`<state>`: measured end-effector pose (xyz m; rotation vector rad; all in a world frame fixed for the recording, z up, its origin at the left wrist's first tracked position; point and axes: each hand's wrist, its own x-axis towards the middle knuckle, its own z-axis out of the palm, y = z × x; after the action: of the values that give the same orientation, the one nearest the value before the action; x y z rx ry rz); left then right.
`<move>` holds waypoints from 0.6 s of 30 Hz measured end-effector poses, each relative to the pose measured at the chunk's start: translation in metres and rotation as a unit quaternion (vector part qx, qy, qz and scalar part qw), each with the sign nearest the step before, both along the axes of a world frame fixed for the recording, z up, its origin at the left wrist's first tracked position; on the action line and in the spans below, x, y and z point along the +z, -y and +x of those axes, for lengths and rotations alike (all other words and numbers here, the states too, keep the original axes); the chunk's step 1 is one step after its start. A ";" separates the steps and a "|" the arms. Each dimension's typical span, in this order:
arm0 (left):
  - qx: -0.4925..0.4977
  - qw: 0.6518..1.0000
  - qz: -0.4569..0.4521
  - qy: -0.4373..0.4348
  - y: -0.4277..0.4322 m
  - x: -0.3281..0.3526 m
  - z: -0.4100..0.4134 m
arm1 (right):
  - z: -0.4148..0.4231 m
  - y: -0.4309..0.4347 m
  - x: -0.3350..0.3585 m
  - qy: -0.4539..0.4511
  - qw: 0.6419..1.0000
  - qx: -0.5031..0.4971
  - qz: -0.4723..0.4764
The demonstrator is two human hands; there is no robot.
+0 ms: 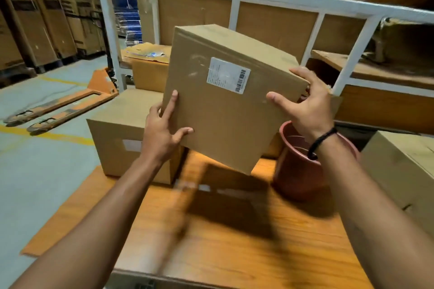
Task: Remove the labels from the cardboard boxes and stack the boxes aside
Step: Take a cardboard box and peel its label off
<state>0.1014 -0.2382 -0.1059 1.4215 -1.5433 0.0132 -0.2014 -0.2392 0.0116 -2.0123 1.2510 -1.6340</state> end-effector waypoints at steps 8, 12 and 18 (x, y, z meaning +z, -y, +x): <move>0.028 0.997 0.052 0.059 -0.076 -0.014 -0.051 | -0.075 -0.031 -0.023 0.032 0.989 0.078 0.123; 0.053 0.991 0.095 0.075 -0.120 -0.030 -0.065 | -0.087 -0.035 -0.054 0.068 0.964 0.117 0.229; 0.084 0.963 0.227 0.114 -0.166 -0.043 -0.066 | -0.084 -0.039 -0.100 0.072 0.928 0.147 0.334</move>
<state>0.0351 -0.0722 -0.1492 1.9707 -1.6762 -0.0823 -0.2850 -0.2004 -0.0882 -1.5269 1.1691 -1.0041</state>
